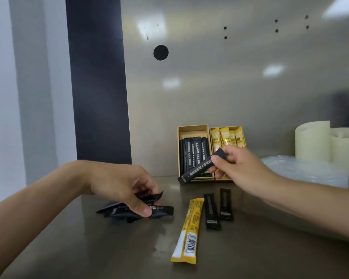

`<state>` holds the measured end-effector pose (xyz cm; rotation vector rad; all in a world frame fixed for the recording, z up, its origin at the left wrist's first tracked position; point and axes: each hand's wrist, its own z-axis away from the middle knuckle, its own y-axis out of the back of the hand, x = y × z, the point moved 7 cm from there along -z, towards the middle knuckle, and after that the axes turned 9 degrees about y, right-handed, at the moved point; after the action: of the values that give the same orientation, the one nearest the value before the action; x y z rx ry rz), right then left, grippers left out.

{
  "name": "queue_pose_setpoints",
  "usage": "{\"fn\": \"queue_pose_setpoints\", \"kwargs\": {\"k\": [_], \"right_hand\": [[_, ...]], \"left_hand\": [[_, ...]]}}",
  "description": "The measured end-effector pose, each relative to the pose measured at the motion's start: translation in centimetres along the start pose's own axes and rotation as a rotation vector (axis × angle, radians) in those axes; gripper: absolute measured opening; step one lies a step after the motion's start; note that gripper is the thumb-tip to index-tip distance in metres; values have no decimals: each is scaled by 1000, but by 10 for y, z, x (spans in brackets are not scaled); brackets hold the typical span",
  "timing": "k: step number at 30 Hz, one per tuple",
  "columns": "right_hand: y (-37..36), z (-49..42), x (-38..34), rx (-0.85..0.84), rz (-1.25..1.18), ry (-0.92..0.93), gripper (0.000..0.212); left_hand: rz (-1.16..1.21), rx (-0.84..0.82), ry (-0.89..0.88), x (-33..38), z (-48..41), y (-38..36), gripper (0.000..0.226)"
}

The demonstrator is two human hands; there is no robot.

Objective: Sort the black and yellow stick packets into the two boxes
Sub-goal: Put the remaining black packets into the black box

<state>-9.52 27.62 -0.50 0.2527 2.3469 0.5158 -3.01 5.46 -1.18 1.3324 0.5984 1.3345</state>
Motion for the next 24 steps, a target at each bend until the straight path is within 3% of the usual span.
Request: {"fn": "queue_pose_setpoints", "kwargs": {"k": [9, 16, 20, 24], "right_hand": [[19, -13, 6, 70, 49, 42, 17], [19, -14, 11, 34, 113, 129, 9], [21, -18, 7, 18, 135, 146, 22], [23, -31, -15, 0, 252, 227, 31]], "left_hand": [[137, 294, -21, 22, -30, 31, 26], [421, 601, -122, 2, -38, 33, 23], [540, 738, -157, -2, -21, 48, 22], [575, 771, -175, -2, -12, 56, 25]]}}
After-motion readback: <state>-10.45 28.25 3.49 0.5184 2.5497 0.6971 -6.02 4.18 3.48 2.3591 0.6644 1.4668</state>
